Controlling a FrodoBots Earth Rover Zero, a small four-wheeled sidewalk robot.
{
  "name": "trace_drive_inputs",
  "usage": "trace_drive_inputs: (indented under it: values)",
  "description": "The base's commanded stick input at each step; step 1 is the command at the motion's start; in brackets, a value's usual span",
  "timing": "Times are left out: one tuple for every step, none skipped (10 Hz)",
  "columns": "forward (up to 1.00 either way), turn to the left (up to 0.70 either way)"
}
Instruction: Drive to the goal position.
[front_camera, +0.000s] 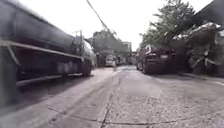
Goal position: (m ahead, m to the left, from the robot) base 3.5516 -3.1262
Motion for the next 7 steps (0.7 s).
trace_drive_inputs:
  values:
    - [1.00,0.00]
    - [1.00,0.00]
    - [1.00,0.00]
    - [1.00,0.00]
    - [1.00,0.16]
    - [1.00,0.27]
    - [1.00,0.27]
